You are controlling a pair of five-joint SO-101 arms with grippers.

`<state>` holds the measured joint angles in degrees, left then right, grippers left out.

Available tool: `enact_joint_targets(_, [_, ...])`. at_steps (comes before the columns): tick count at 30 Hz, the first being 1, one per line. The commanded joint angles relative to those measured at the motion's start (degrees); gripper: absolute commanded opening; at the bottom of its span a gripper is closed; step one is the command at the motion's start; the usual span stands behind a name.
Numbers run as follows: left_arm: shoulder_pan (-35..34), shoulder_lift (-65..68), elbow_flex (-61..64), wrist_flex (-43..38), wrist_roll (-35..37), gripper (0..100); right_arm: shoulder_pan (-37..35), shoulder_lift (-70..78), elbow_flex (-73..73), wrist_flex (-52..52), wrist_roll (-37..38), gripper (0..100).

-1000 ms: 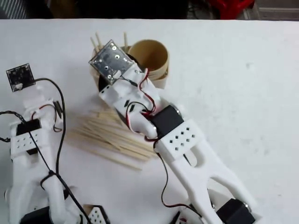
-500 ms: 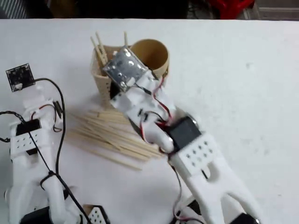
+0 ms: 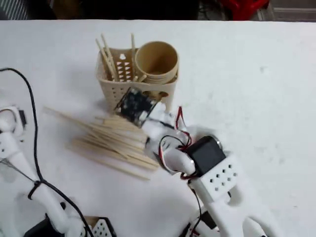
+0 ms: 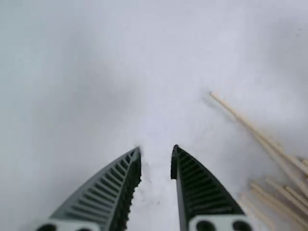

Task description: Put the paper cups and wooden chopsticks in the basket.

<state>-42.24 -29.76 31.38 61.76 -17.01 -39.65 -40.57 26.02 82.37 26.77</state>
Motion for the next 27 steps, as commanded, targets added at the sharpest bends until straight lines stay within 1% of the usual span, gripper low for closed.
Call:
enact_joint_targets(1, [-3.3,0.0,-9.1,8.7,-9.5,12,-0.5,-1.1,6.1,0.4,5.5,1.7])
enact_joint_targets(3, [-3.6,0.0,-9.2,10.7,-13.5,12,-0.4,-1.1,10.5,0.3,8.4,1.7])
enact_joint_targets(5, [-3.6,0.1,-8.5,11.5,-15.6,12,-0.3,-1.1,14.8,-0.7,10.0,1.7])
enact_joint_targets(8, [-3.6,2.9,-6.3,9.8,-16.4,12,-0.3,-1.1,20.6,-4.9,10.0,1.7])
enact_joint_targets(10, [-3.3,7.6,-6.1,10.4,-15.8,12,-0.3,-1.1,24.7,-8.6,10.0,1.7])
enact_joint_targets(14, [-1.6,21.0,-9.2,11.3,-8.2,19,-0.3,-1.2,32.4,-17.3,9.9,1.7])
enact_joint_targets(15, [-1.0,24.1,-10.8,11.3,-4.9,20,-0.3,-1.2,33.9,-19.5,9.9,1.7])
enact_joint_targets(18, [1.5,32.6,-16.5,11.3,9.3,21,-0.3,-1.2,37.8,-25.0,9.8,1.7])
enact_joint_targets(20, [4.4,36.7,-20.4,11.1,15.7,21,-0.3,-1.1,39.5,-27.1,9.8,1.7])
enact_joint_targets(23, [7.8,41.7,-26.8,10.9,22.8,21,-0.3,-1.1,40.9,-28.0,9.8,1.7])
enact_joint_targets(27, [12.2,46.9,-34.1,10.8,28.4,21,-0.4,-1.1,41.5,-29.5,6.4,1.7])
